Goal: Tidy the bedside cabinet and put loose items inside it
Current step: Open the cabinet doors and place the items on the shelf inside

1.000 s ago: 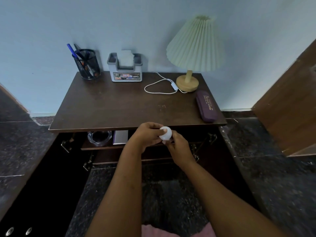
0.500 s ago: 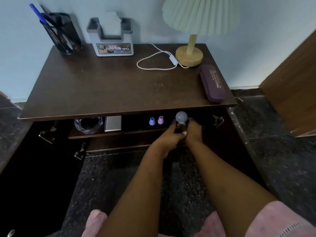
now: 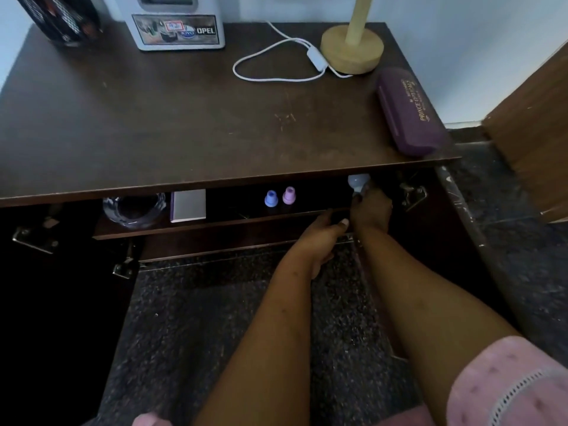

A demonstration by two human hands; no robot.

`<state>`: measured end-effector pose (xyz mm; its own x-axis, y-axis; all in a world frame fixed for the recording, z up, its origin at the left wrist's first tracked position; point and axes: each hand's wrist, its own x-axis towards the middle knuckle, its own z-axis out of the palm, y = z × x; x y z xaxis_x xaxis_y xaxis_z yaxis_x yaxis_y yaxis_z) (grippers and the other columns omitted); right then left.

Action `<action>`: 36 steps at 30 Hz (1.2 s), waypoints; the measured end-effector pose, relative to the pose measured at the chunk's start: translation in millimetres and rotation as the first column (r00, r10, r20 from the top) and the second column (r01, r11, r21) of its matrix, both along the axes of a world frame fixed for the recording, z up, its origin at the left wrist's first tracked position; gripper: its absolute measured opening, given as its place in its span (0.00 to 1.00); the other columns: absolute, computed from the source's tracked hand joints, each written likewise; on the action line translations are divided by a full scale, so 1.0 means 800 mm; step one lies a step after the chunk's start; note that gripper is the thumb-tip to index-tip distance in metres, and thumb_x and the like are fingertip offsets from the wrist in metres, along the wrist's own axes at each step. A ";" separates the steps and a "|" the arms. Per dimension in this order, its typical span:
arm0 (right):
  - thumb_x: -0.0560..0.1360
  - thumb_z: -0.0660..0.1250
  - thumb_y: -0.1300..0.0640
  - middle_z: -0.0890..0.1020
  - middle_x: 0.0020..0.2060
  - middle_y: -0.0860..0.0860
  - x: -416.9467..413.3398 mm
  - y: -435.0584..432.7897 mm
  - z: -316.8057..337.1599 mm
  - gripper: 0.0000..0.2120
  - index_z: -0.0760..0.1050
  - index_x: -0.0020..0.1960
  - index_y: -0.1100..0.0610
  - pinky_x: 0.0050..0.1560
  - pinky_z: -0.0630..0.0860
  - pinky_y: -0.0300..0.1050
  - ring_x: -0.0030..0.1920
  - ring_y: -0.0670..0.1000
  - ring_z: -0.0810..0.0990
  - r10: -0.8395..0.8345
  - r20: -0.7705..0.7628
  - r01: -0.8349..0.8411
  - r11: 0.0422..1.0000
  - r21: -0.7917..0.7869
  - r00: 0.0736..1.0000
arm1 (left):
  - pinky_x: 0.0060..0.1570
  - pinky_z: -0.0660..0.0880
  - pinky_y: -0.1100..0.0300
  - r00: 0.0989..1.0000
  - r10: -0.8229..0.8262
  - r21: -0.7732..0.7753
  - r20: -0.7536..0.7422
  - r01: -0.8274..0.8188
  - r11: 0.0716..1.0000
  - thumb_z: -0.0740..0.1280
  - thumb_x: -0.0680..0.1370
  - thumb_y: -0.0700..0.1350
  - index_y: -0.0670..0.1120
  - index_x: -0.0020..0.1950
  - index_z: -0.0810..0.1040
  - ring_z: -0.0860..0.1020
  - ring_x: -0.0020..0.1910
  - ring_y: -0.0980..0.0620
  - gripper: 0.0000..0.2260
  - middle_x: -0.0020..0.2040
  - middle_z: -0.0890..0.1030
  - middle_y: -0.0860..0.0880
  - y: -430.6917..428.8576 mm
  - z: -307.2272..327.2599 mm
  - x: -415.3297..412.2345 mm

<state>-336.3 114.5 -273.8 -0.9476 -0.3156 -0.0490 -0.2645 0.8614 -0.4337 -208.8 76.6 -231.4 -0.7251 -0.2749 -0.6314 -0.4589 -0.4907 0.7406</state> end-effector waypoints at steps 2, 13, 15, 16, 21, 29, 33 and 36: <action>0.79 0.60 0.58 0.77 0.59 0.63 -0.002 -0.002 -0.002 0.16 0.70 0.64 0.64 0.57 0.72 0.50 0.59 0.61 0.77 0.004 -0.017 -0.004 1.000 0.019 1.000 | 0.55 0.65 0.56 1.000 0.000 0.011 -0.003 0.000 1.000 0.59 0.81 0.49 0.54 0.72 0.63 0.69 0.56 0.56 0.19 0.67 0.70 0.52 -0.001 -0.001 0.000; 0.80 0.59 0.56 0.76 0.62 0.62 -0.009 -0.008 0.000 0.17 0.69 0.66 0.63 0.59 0.71 0.50 0.63 0.61 0.74 -0.058 -0.026 0.060 0.997 0.049 0.998 | 0.63 0.65 0.52 0.998 0.033 0.109 0.060 -0.039 0.993 0.60 0.80 0.51 0.52 0.75 0.61 0.68 0.69 0.48 0.23 0.71 0.68 0.50 -0.002 -0.011 -0.001; 0.80 0.59 0.57 0.75 0.63 0.62 -0.012 -0.008 0.000 0.17 0.69 0.66 0.63 0.61 0.70 0.51 0.64 0.61 0.74 -0.034 -0.046 0.037 0.997 0.069 0.998 | 0.64 0.65 0.52 0.997 0.034 0.115 0.070 -0.042 0.992 0.60 0.80 0.52 0.51 0.75 0.61 0.68 0.69 0.47 0.23 0.71 0.69 0.50 -0.001 -0.013 -0.001; 0.80 0.59 0.57 0.75 0.63 0.62 -0.012 -0.007 0.001 0.17 0.69 0.66 0.64 0.61 0.70 0.51 0.64 0.61 0.74 -0.029 -0.049 0.032 0.997 0.076 0.998 | 0.64 0.65 0.52 0.997 0.036 0.117 0.073 -0.044 0.992 0.60 0.80 0.52 0.51 0.75 0.62 0.68 0.69 0.47 0.23 0.71 0.69 0.50 0.000 -0.013 -0.002; 0.79 0.60 0.59 0.77 0.60 0.63 -0.007 -0.004 0.006 0.14 0.72 0.62 0.62 0.58 0.72 0.50 0.62 0.61 0.75 -0.030 -0.010 0.030 1.000 -0.004 0.999 | 0.60 0.66 0.54 0.995 0.053 0.124 0.089 -0.064 0.990 0.59 0.80 0.53 0.51 0.74 0.63 0.70 0.66 0.47 0.22 0.70 0.69 0.50 0.000 -0.007 -0.001; 0.76 0.61 0.65 0.60 0.71 0.61 0.031 -0.003 0.038 0.25 0.60 0.71 0.61 0.64 0.68 0.51 0.66 0.64 0.69 -0.088 0.035 0.088 0.996 0.002 0.995 | 0.60 0.66 0.53 0.989 0.132 0.148 0.068 -0.141 0.979 0.58 0.81 0.52 0.50 0.71 0.66 0.71 0.63 0.48 0.19 0.70 0.70 0.49 -0.008 0.021 0.005; 0.75 0.62 0.63 0.69 0.66 0.60 0.053 0.003 0.068 0.21 0.66 0.67 0.60 0.56 0.72 0.51 0.63 0.62 0.72 -0.074 0.123 0.072 0.997 0.020 0.990 | 0.58 0.66 0.54 0.986 0.154 0.137 0.061 -0.161 0.977 0.57 0.81 0.52 0.49 0.70 0.68 0.73 0.57 0.50 0.18 0.69 0.71 0.50 -0.007 0.043 0.013; 0.74 0.63 0.57 0.77 0.57 0.57 0.073 0.012 0.094 0.14 0.72 0.60 0.57 0.44 0.69 0.46 0.55 0.60 0.78 -0.025 0.045 0.023 0.999 0.044 0.999 | 0.58 0.66 0.54 0.988 0.144 0.116 0.061 -0.150 0.982 0.57 0.81 0.52 0.49 0.70 0.68 0.72 0.59 0.49 0.19 0.69 0.71 0.51 -0.004 0.057 0.020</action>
